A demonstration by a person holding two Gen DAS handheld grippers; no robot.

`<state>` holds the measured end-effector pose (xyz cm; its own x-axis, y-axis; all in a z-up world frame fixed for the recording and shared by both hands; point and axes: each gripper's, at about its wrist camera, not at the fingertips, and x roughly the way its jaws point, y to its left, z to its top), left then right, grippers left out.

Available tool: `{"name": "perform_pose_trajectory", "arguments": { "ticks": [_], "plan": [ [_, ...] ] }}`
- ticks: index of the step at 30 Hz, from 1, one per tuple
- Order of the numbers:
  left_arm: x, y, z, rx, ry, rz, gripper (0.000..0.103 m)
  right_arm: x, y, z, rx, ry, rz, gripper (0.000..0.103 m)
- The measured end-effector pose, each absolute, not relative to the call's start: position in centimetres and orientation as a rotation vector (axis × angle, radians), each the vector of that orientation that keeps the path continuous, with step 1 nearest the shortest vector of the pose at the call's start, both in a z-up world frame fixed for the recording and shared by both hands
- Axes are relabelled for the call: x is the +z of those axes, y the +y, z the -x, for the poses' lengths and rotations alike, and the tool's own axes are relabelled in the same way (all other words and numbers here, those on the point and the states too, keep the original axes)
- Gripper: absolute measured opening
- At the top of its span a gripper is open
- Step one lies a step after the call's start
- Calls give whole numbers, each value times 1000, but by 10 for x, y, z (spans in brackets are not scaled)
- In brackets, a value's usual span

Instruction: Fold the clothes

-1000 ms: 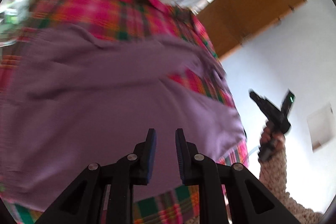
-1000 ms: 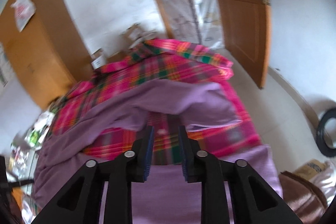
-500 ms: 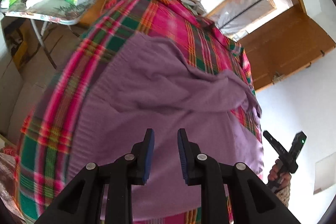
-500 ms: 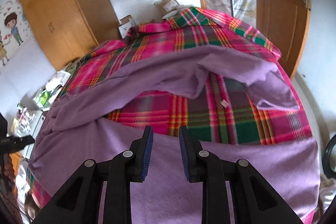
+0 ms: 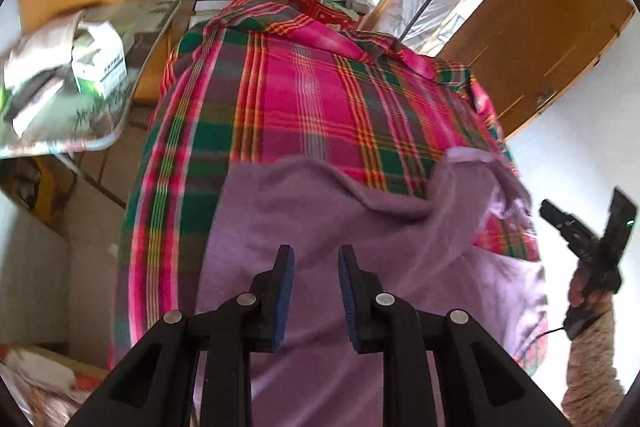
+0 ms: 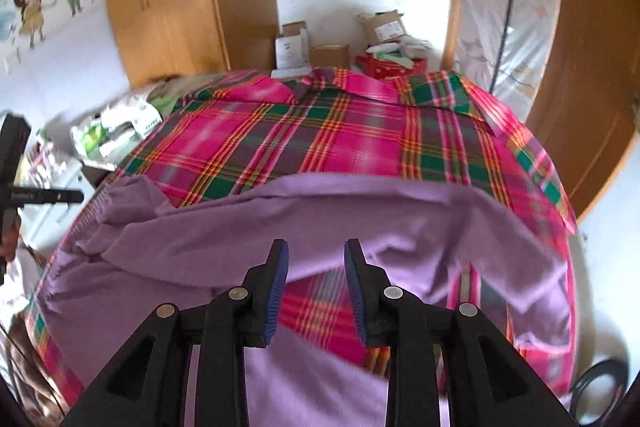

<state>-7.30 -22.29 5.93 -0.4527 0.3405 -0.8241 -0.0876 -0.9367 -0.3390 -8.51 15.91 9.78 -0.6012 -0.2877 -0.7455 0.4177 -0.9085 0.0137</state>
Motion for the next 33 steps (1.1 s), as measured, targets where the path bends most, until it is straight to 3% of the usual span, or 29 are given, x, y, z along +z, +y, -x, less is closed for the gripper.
{"name": "perform_pose_trajectory", "arguments": {
  "ticks": [12,33],
  "plan": [
    [25,-211,148,2374,-131,1575,26,63,105,167,-2280,347,-1200,32],
    [4,-195,179,2260,70,1536,29,24,-31,139,-1761,567,-1173,33]
  ]
}}
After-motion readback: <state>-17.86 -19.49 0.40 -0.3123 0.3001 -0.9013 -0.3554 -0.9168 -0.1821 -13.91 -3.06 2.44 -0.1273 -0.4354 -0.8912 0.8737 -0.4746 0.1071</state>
